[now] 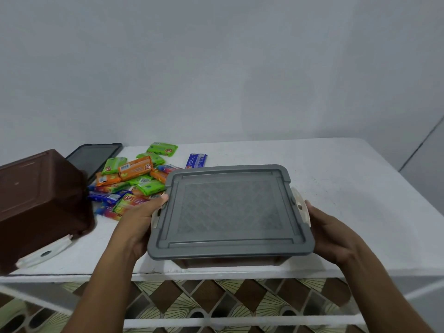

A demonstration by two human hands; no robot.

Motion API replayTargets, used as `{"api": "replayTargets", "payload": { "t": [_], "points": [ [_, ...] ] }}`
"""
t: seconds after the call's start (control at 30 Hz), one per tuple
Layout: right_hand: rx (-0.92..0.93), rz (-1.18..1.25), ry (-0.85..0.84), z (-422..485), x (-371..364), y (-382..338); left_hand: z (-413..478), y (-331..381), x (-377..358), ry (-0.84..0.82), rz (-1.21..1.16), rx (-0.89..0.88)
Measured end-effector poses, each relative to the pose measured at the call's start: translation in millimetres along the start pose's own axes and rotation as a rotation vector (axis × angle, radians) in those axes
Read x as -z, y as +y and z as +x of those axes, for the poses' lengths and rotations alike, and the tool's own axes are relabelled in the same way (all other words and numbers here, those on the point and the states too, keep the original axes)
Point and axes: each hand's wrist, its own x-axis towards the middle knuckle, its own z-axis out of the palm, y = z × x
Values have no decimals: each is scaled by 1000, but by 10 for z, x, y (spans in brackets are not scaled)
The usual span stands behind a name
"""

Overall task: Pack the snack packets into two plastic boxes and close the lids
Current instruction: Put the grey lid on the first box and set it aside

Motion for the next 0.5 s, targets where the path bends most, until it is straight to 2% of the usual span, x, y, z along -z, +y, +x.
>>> {"api": "replayTargets", "payload": {
  "t": [0.1, 0.33, 0.5],
  "points": [
    [-11, -13, 15, 25, -30, -5, -9, 10, -18, 0, 7, -1],
    [99, -207, 44, 0, -200, -127, -29, 25, -31, 8, 7, -5],
    [210, -488, 215, 46, -274, -161, -28, 14, -18, 14, 6, -14]
  ]
}}
